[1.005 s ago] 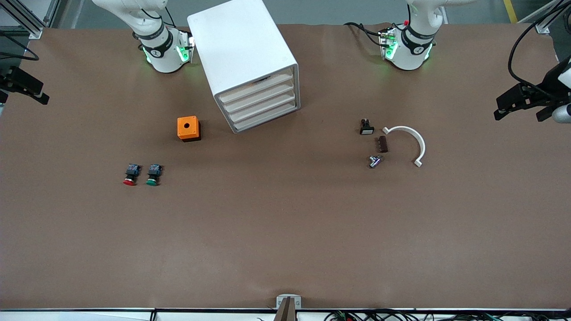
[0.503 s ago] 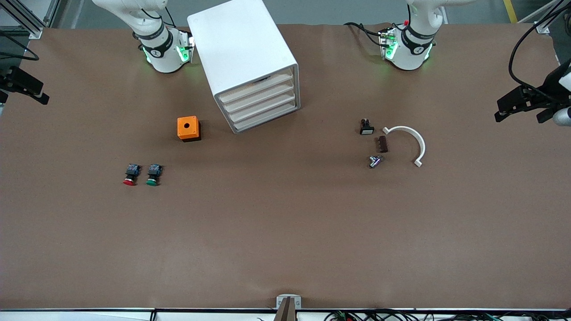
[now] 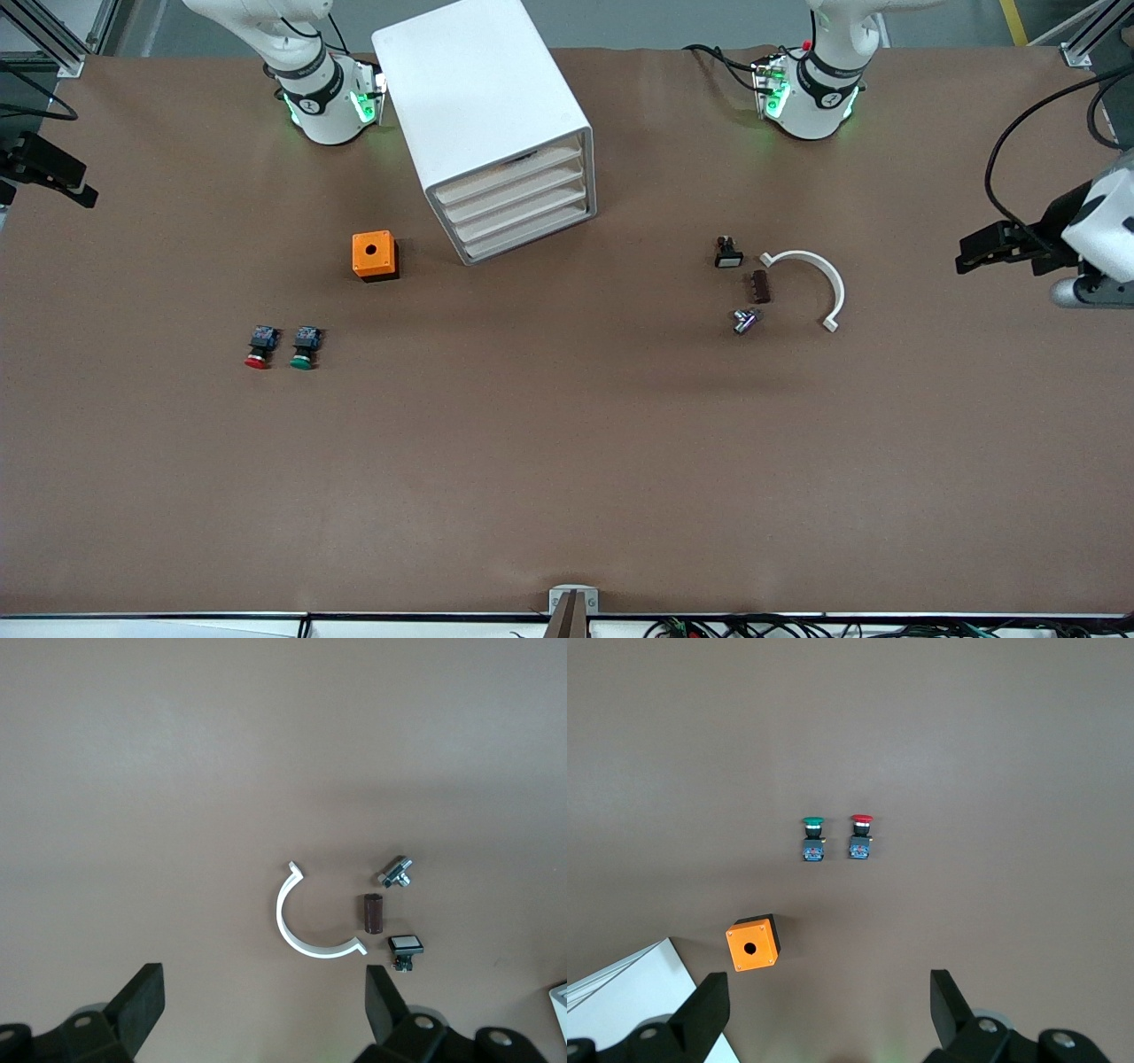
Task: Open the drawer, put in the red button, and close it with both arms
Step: 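Move the left gripper out toward the white cabinet, then reach the left gripper to the cabinet's drawer handle and grasp it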
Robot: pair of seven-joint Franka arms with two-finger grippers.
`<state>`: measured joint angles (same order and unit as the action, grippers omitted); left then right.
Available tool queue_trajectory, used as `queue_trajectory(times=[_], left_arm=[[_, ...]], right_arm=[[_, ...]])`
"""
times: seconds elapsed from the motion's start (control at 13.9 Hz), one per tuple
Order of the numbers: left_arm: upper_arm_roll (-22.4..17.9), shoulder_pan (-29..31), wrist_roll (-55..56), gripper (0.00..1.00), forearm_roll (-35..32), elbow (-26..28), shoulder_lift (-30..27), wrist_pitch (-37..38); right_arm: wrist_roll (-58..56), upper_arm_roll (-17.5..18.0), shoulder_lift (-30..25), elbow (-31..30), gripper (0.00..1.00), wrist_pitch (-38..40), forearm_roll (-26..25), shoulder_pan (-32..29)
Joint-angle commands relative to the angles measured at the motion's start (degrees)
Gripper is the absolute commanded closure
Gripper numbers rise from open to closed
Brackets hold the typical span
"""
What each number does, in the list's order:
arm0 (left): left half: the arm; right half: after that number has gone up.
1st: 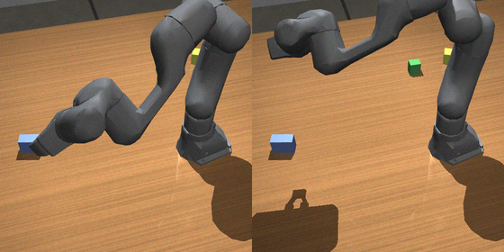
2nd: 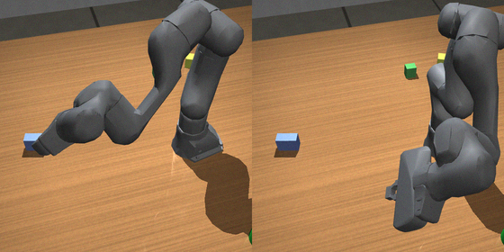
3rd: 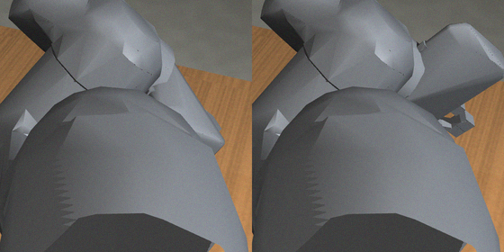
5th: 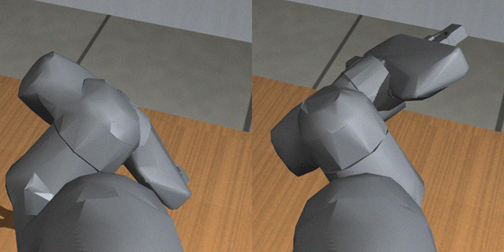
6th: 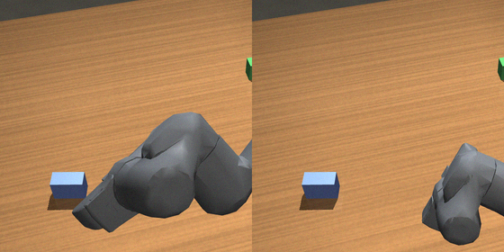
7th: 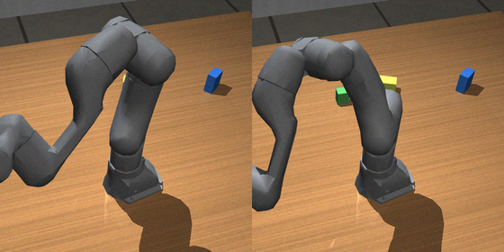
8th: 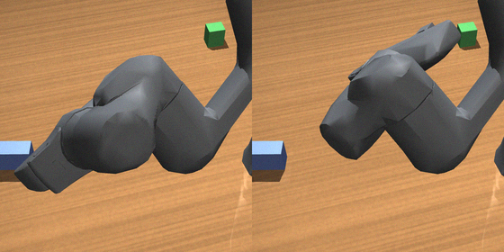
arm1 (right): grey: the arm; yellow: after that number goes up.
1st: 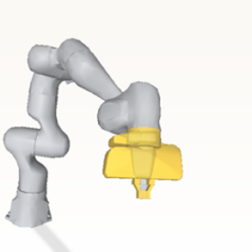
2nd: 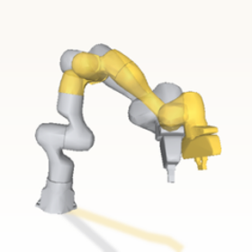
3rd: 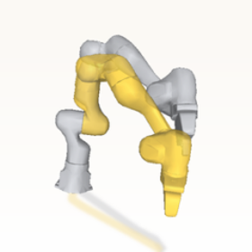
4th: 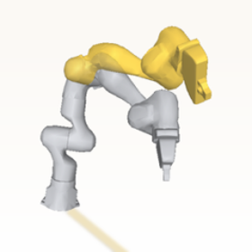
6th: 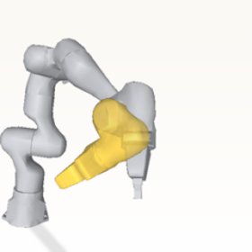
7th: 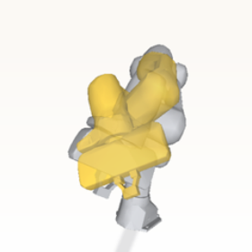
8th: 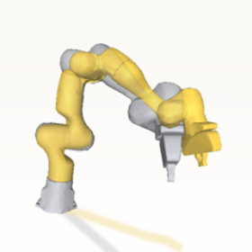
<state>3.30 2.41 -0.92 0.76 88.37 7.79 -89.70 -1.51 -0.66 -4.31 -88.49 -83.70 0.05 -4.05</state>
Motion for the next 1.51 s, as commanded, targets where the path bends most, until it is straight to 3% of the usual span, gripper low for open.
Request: queue_trajectory(times=[0.0, 0.36, 0.65, 1.22, 1.44], left_arm=[[0.74, -0.38, 0.39, 0.00, 1.51, -1.53, 4.67, -0.56], [0.92, -2.05, 0.65, 0.00, 8.28, -1.71, 10.57, -5.30], [0.92, -7.58, 12.58, 0.00, 9.17, -1.71, 14.18, -9.17], [1.10, -16.81, 30.24, 0.00, 12.77, -1.80, 17.69, -9.80], [1.18, -17.61, 40.61, 0.00, 21.88, -4.25, 19.72, -9.80]], right_arm=[[0.63, 0.40, -1.67, -1.59, 0.00, -0.06, 0.30, -0.52], [0.63, 0.40, -1.67, -1.59, 0.00, -0.06, 0.22, -0.52], [0.63, 0.40, -1.67, -1.59, 0.00, -0.06, 0.22, -0.52], [0.63, 0.31, -1.67, -1.59, 0.00, -0.06, 0.22, -0.61], [0.63, 0.40, -1.67, -1.59, 0.00, -0.06, 0.30, -0.52]])
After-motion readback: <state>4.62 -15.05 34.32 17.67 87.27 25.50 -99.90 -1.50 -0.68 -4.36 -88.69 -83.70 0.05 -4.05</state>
